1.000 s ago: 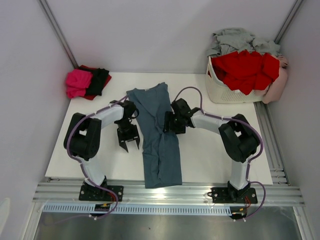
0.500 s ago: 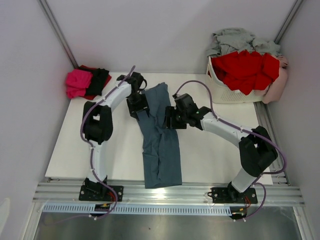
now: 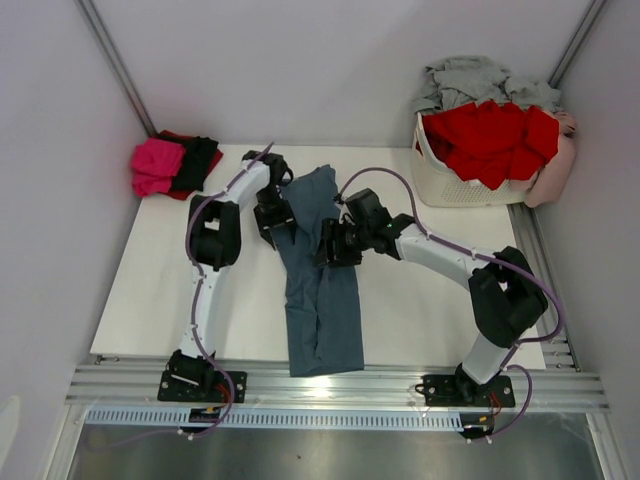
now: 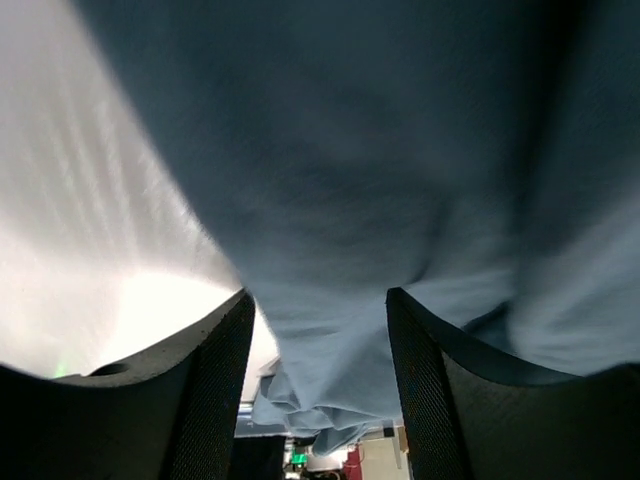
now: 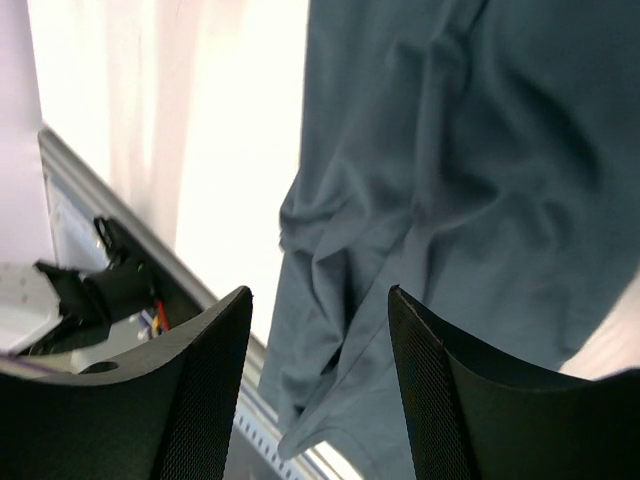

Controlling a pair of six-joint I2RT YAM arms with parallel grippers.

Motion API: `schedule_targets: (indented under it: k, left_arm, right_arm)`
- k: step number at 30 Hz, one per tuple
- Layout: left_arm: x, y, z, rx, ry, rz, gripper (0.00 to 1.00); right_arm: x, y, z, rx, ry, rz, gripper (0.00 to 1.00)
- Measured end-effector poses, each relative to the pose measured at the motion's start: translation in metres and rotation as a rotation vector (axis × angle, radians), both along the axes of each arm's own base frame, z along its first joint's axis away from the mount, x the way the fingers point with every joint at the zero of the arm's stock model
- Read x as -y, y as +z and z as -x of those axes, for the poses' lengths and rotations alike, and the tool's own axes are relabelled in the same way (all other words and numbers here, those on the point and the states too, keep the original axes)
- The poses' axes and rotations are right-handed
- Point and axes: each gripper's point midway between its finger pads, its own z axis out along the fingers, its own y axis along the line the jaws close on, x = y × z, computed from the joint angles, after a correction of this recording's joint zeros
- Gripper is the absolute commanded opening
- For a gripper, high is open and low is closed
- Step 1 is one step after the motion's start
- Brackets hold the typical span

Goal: Fold and stack the t-shirts
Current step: Rotate the tshirt 90 degrees

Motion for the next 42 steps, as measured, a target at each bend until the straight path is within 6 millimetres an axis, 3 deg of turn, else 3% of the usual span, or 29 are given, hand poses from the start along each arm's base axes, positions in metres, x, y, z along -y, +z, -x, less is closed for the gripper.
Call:
schedule_targets:
  k: [2,5,6,7,14,19,27,30,32,35,38,42]
  left_arm:
    - [0.003,0.0,-0.009,0.012,-0.002,0.009,0.58]
    - [0.006,0.001,-0.016,0.027,-0.006,0.027,0.24]
    - [0.007,0.0,-0.017,0.028,-0.012,0.037,0.04]
    - [0.009,0.0,-0.017,0.023,-0.013,0.054,0.01]
    - [0.011,0.001,-0.018,-0.002,0.0,0.13,0.0]
    - [0.004,0.004,-0.029,0.014,0.046,0.19,0.0]
    - [-0.023,0.026,-0.081,0.165,0.17,0.261,0.02]
    - [-0.031,0.031,-0.094,0.202,0.201,0.293,0.18]
    - [-0.037,0.031,-0.096,0.208,0.207,0.295,0.34]
    - [-0.037,0.03,-0.096,0.22,0.182,0.284,0.47]
    - [-0.033,0.031,-0.086,0.224,0.14,0.245,0.48]
    - [-0.031,0.049,-0.057,0.226,0.087,0.195,0.48]
  right_arm:
    - [-0.001,0.0,0.007,-0.022,0.022,-0.002,0.61]
    - [-0.001,0.001,0.015,-0.051,0.045,0.001,0.61]
    - [0.0,0.001,0.017,-0.061,0.049,0.003,0.61]
    - [0.0,0.001,0.019,-0.068,0.054,0.004,0.61]
    - [0.004,0.001,0.025,-0.092,0.062,0.019,0.62]
    - [0.006,-0.001,0.028,-0.102,0.067,0.031,0.62]
    - [0.009,-0.002,0.03,-0.113,0.07,0.043,0.63]
    - [0.009,-0.003,0.031,-0.115,0.07,0.045,0.66]
    - [0.01,-0.003,0.031,-0.116,0.07,0.047,0.66]
    - [0.01,-0.003,0.031,-0.113,0.071,0.048,0.68]
    - [0.009,-0.004,0.03,-0.114,0.072,0.049,0.68]
    - [0.008,-0.011,0.029,-0.124,0.074,0.057,0.68]
